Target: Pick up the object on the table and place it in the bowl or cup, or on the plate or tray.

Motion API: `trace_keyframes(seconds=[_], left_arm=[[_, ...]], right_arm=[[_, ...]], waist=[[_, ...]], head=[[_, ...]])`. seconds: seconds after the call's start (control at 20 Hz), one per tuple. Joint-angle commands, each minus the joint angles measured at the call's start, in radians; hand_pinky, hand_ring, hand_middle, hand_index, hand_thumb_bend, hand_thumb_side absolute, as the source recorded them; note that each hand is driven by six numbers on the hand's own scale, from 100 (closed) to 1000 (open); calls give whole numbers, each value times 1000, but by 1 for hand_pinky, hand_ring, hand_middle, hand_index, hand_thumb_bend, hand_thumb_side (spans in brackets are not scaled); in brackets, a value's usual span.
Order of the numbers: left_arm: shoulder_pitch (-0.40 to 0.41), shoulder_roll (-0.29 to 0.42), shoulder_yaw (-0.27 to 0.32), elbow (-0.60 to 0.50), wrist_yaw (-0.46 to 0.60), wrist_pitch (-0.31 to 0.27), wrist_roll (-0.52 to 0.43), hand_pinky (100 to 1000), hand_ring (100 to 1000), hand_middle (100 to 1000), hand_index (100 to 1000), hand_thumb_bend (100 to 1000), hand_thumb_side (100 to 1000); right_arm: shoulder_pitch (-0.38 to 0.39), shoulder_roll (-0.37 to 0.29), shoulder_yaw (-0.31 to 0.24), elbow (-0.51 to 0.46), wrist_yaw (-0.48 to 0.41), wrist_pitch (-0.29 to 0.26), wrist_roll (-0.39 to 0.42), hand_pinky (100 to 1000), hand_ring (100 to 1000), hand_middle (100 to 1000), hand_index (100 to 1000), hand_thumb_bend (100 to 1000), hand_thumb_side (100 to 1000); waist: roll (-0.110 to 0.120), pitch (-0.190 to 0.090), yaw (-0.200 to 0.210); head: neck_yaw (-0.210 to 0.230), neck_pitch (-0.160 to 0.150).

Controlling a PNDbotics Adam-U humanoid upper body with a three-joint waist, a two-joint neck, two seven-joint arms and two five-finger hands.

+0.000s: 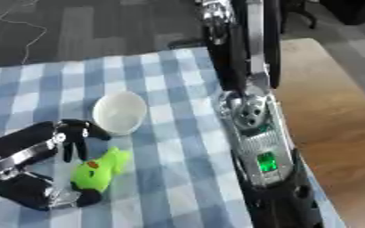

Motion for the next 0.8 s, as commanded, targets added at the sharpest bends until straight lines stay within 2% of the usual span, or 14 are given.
trace_keyframes(seconds=[0.05,0.35,0.45,0.65,0.8], left_arm=[[4,14,-13,-17,-32,-9,8,434,571,773,872,597,787],[6,17,-23,-17,-70,-8,4,456,584,783,872,616,794],[2,18,-23,-17,-80,-12,4,509,606,790,874,632,806],[-3,19,-19,-17,-107,-21,11,679,692,811,871,642,826],[-3,19,-15,-17,-131,-18,15,720,718,822,873,641,833]], right_arm=[[-18,2,-3,-13,2,-5,-2,552,460,588,650,100,922],[-18,4,-2,-13,1,-5,-1,552,460,589,650,100,923],[-18,4,-2,-13,1,-5,-1,552,460,589,650,100,922],[-18,3,-2,-13,1,-5,-1,552,460,589,650,100,922],[-18,3,-2,-13,1,-5,-1,552,460,589,650,100,923]], waist=[[2,-12,-2],[2,-13,-4],[2,-13,-5],[2,-13,-4],[2,-13,-4]], head=[[6,1],[9,0],[10,0],[11,0],[12,0]])
